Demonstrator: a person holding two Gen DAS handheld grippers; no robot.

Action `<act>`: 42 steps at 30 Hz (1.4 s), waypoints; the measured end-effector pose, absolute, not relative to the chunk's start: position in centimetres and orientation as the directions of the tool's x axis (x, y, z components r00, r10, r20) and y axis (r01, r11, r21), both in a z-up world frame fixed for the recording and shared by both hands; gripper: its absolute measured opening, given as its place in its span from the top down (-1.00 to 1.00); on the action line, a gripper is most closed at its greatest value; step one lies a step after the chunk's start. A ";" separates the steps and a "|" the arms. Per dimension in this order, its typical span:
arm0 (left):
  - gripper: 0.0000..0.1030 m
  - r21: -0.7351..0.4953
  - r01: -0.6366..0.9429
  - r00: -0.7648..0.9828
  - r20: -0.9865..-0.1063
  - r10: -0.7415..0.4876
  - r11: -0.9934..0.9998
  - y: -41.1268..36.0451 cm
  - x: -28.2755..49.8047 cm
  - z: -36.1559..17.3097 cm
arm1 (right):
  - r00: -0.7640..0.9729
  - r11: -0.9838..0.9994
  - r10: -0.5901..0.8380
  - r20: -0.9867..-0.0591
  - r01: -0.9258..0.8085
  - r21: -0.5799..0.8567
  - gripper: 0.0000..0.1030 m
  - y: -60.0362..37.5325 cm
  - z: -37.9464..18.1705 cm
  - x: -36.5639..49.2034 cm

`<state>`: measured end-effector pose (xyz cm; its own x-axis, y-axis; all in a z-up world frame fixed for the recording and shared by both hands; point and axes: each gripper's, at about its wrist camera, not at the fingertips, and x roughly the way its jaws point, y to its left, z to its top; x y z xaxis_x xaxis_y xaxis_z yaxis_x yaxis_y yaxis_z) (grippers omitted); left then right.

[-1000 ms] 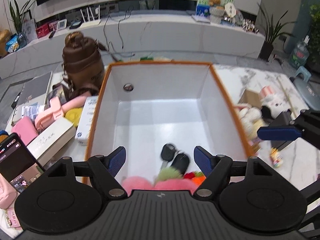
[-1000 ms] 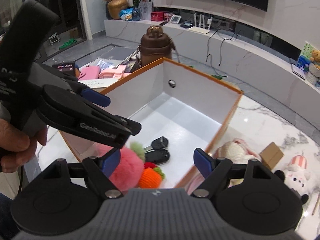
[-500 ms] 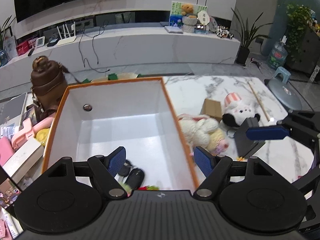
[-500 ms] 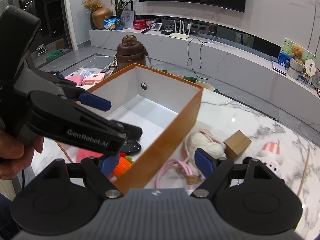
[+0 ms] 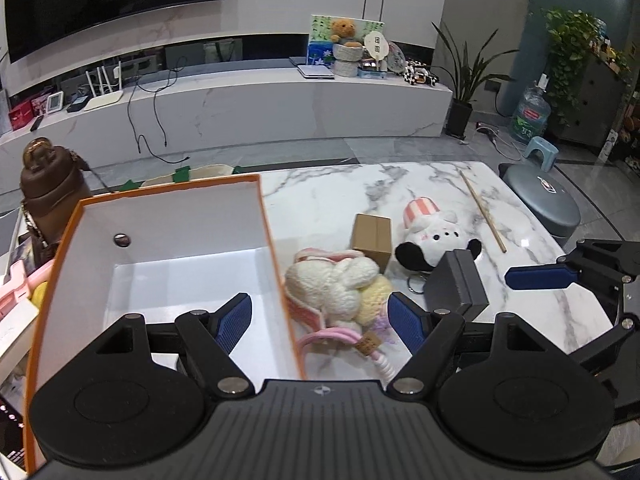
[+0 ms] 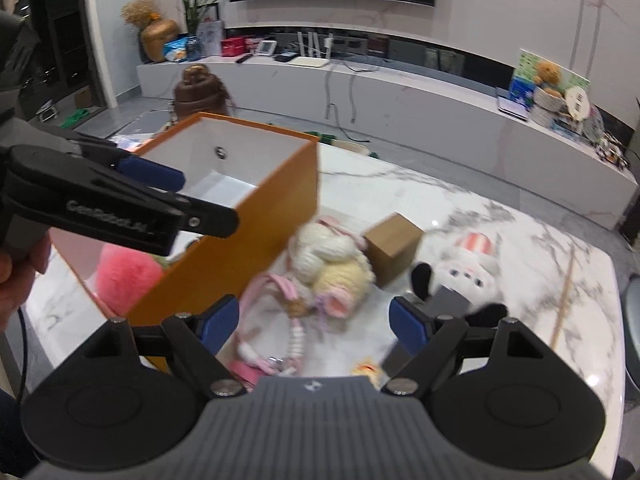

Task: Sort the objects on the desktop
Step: 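Move both grippers back toward the crocheted bunny on the table, then grasp the pink keychain strap with the left gripper while the right gripper grasps the figurine charm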

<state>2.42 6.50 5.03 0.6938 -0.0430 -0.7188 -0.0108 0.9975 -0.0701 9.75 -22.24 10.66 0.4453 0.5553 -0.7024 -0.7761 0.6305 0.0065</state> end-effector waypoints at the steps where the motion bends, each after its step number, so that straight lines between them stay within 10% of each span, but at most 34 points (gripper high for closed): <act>1: -0.71 -0.071 -0.007 0.692 -0.720 -0.047 0.997 6.2 2.6 4.9 | 0.448 0.637 0.549 -0.705 -0.771 0.006 -0.62 -22.7 10.5 10.0; 27: -0.71 -0.004 0.062 0.604 -0.796 -0.041 0.998 0.1 6.4 0.5 | 0.422 0.701 0.413 -0.807 -0.713 -0.015 -0.61 -23.7 2.9 13.7; 31: -0.71 -0.008 0.056 0.611 -0.791 -0.041 0.998 0.5 6.3 0.7 | 0.358 0.675 0.420 -0.834 -0.737 0.024 -0.19 -23.1 1.7 13.2; 42: -0.71 -0.019 0.062 0.599 -0.799 -0.053 0.998 0.7 6.4 0.4 | 0.366 0.685 0.375 -0.851 -0.728 -0.012 0.18 -21.8 -0.7 13.2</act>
<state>6.43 0.71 0.42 0.5985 -0.0528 -0.7994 0.0622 0.9979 -0.0194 13.16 -21.76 -0.73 0.3665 0.3752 -0.8514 -0.7285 0.6850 -0.0118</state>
